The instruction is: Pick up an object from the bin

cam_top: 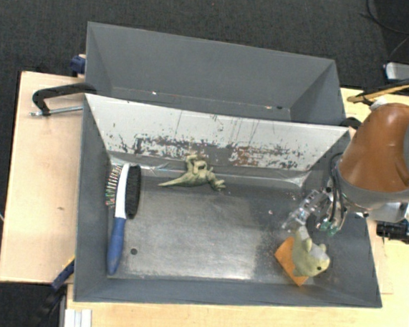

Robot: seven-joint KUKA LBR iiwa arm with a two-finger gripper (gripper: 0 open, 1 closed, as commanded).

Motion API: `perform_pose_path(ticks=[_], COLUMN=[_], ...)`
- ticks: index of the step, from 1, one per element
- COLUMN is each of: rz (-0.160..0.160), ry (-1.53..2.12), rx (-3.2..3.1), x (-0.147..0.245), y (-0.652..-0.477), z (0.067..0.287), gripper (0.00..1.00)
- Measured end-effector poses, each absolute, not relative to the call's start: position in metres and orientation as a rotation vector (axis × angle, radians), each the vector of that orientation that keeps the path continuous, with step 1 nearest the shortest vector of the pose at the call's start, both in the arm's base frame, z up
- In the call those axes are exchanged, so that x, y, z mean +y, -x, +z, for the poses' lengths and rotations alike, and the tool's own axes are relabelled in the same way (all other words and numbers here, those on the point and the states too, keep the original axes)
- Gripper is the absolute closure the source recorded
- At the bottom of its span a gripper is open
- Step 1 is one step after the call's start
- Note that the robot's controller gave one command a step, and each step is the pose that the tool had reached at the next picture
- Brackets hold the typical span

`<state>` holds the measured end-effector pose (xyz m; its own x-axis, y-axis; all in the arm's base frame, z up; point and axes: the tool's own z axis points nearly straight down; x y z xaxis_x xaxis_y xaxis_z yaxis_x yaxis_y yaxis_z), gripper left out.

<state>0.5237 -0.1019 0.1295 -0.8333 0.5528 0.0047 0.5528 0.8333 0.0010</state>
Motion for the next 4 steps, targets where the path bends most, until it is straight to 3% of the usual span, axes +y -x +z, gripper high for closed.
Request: perform_pose_path(ticks=[1,2,3,4], rz=[-0.003,-0.004,0.002,-0.002], ry=[0.511,-0.632,-0.649,-0.885], rx=[-3.111,-3.074,-3.088,-3.011], x=[-0.042,-0.024,-0.011,-0.03], y=[-0.503,-0.516,-0.529,-0.494], z=[0.232,0.123,0.193,0.14], gripper=[1.0,1.0,1.0,1.0])
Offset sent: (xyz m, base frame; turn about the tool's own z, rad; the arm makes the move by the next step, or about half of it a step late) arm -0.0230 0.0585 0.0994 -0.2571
